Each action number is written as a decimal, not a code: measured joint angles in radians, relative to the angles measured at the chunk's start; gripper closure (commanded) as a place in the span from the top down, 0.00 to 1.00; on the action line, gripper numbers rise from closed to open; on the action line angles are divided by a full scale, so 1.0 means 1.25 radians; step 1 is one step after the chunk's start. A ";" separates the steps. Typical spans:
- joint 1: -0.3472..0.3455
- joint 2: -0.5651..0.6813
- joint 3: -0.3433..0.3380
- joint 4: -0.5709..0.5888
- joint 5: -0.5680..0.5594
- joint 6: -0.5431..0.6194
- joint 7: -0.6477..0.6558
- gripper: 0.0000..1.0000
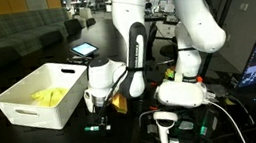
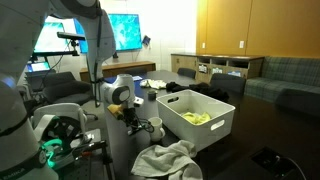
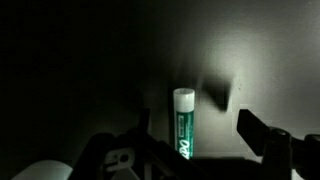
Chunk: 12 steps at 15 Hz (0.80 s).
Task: Pick up the cloths from the table and put them in the box, then pick up the marker and seal tape and put them in the cup
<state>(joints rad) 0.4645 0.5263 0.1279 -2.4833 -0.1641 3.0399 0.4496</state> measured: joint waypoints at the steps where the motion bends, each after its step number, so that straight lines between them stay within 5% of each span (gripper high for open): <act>1: 0.003 0.000 -0.002 0.000 0.012 0.000 -0.014 0.66; 3: 0.007 0.001 -0.004 0.000 0.031 0.000 -0.036 0.59; 6: 0.012 0.004 -0.009 0.001 0.045 0.000 -0.056 0.62; 12: 0.014 0.017 -0.016 0.011 0.056 -0.004 -0.076 0.38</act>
<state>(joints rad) 0.4823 0.5477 0.1084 -2.4691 -0.0942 3.0348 0.3552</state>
